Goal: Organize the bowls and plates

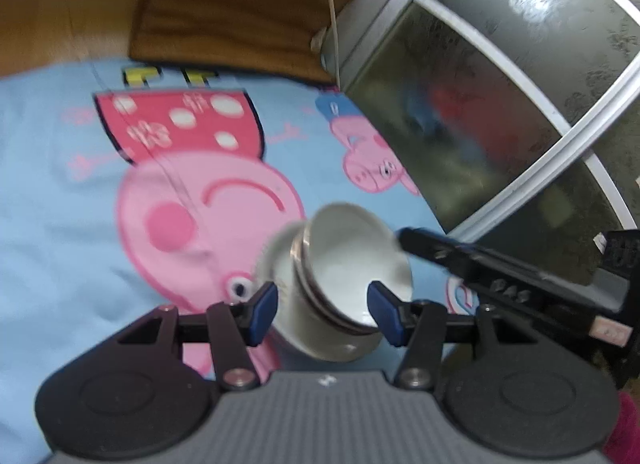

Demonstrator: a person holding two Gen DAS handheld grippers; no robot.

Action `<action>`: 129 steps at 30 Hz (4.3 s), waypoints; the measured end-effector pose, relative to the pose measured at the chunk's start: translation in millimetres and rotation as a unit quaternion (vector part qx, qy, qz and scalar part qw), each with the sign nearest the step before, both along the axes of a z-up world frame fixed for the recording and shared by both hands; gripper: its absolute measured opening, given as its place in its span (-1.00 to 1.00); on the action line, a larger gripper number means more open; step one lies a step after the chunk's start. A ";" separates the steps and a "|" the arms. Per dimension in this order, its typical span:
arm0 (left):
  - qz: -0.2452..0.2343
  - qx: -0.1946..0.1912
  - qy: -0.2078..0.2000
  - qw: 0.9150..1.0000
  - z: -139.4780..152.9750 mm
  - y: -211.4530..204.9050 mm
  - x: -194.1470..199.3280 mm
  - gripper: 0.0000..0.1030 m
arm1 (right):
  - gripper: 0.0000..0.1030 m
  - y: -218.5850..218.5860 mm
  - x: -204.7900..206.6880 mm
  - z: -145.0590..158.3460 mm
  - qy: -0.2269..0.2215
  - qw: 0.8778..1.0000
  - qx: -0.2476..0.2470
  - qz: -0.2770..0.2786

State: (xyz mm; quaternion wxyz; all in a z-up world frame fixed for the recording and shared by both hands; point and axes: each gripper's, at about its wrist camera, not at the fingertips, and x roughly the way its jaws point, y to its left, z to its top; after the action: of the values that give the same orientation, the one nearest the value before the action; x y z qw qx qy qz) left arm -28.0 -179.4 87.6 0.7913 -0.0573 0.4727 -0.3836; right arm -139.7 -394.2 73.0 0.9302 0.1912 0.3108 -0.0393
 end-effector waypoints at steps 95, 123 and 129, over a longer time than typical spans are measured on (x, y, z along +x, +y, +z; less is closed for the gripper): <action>0.109 0.183 -0.243 0.946 -41.4 80.4 -89.0 1.00 | 0.98 134.6 -125.8 -60.3 -0.145 0.984 -0.022 -0.098; 0.128 0.191 -0.250 0.941 -46.2 110.4 -88.7 1.00 | 1.00 155.5 -119.2 -60.7 -0.125 0.983 -0.001 -0.138; 0.134 0.196 -0.264 0.935 -45.6 112.9 -90.3 1.00 | 1.00 162.2 -118.4 -59.2 -0.133 0.982 -0.008 -0.134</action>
State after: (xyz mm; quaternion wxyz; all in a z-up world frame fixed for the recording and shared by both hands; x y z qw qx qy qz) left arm -118.3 -66.6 41.9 0.9270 0.1398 0.3007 -0.1750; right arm -258.2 -232.0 13.8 0.9510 0.2276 0.1553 -0.1403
